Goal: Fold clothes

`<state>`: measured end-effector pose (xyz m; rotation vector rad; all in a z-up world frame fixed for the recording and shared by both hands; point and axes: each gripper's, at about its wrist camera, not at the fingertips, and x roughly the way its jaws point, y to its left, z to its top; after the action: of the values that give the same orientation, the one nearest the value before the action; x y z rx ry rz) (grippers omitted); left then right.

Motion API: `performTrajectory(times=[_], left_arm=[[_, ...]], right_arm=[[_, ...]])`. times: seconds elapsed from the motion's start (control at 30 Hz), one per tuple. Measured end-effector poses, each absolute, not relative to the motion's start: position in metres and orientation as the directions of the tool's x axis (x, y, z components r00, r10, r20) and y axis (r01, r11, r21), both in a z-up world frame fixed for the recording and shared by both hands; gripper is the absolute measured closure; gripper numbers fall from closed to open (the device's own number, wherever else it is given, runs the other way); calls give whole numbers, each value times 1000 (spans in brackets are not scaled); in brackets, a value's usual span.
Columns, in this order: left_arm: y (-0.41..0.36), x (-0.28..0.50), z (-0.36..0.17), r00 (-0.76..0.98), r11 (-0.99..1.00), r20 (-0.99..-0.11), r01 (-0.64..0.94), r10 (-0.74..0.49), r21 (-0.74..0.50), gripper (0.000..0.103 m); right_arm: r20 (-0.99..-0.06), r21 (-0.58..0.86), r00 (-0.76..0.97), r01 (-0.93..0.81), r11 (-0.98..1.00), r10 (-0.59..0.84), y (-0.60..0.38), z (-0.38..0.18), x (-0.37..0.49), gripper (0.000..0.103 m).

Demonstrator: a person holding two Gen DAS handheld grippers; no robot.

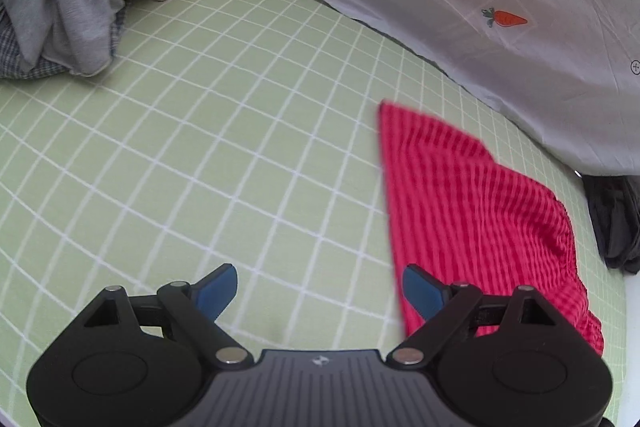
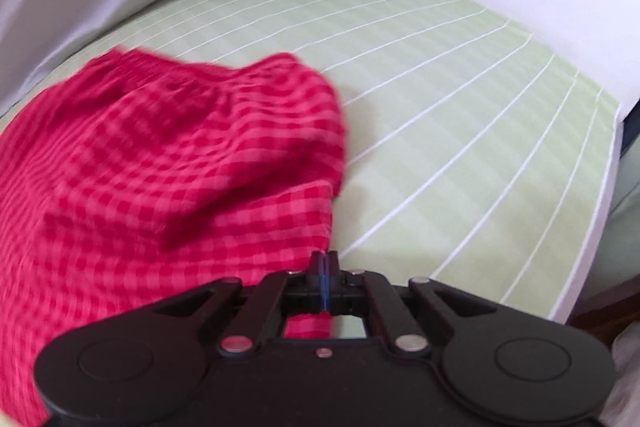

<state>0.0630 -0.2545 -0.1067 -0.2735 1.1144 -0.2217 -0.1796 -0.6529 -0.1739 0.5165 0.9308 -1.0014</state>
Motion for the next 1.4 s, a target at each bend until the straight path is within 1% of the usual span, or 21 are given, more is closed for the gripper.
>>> performTrajectory(times=[0.17,0.3,0.33,0.37,0.43,0.5,0.53,0.57,0.6,0.63,0.67,0.7,0.8,0.87,0.93,1.17,1.23,1.3,1.33,1.37,1.4], left_arm=[[-298,88,-119,428,950,-854,35,-295,-310,13],[-328,119,-136,409,956,-867,54,-286,-289,16],[-333,125,-139,408,957,-868,62,-283,-282,17],[-338,132,-142,403,962,-874,73,-271,-264,21],[-350,145,-146,393,971,-888,102,-239,-216,30],[-359,153,-151,379,975,-900,143,-213,-171,48],[-361,156,-153,374,975,-904,158,-207,-158,53],[-363,156,-153,383,975,-903,172,-196,-139,60],[-364,156,-153,389,974,-901,190,-191,-124,73],[-365,156,-153,394,972,-900,207,-185,-109,81],[-365,156,-153,399,970,-899,220,-182,-99,99],[-362,157,-153,399,969,-895,220,-198,-116,101],[-351,161,-151,404,970,-890,194,-214,-145,102],[-340,159,-150,416,976,-890,181,-187,-121,102],[-323,154,-151,429,984,-890,151,-154,-97,102],[-215,116,-158,438,997,-898,-73,31,-2,102],[-184,102,-163,425,992,-901,-117,90,43,103],[-163,91,-164,404,984,-904,-159,136,77,103],[-152,86,-162,399,981,-907,-183,133,64,103],[-142,81,-161,394,977,-910,-207,129,50,101],[-134,76,-159,401,972,-908,-233,121,26,99]], right_arm=[[-842,-42,197,904,426,-501,-720,-174,-188,102],[-835,-42,202,904,425,-512,-758,-177,-175,102],[-833,-44,203,903,428,-515,-758,-178,-170,102],[-832,-46,201,904,426,-517,-760,-178,-166,102],[-838,-46,191,909,415,-511,-768,-177,-163,101],[-842,-46,189,908,416,-505,-772,-176,-158,101],[-842,-47,190,906,420,-504,-772,-175,-156,101],[-841,-51,190,904,424,-506,-772,-176,-155,101],[-840,-54,190,903,426,-508,-772,-176,-155,101],[-839,-54,188,905,422,-510,-770,-176,-154,101],[-839,-54,186,907,418,-512,-769,-176,-154,101],[-838,-54,184,908,415,-513,-768,-176,-154,101],[-837,-58,184,907,418,-515,-764,-177,-152,101],[-840,-56,195,897,438,-506,-760,-177,-149,101],[-844,-42,216,886,462,-492,-754,-177,-145,101],[-843,6,339,783,622,-418,-716,-178,-108,97],[-842,32,383,739,673,-381,-705,-178,-95,94],[-841,50,413,704,709,-350,-695,-178,-85,88],[-841,56,421,691,721,-339,-690,-177,-80,82],[-841,62,430,679,731,-328,-686,-177,-76,79],[-840,68,439,670,739,-320,-682,-175,-72,73]])
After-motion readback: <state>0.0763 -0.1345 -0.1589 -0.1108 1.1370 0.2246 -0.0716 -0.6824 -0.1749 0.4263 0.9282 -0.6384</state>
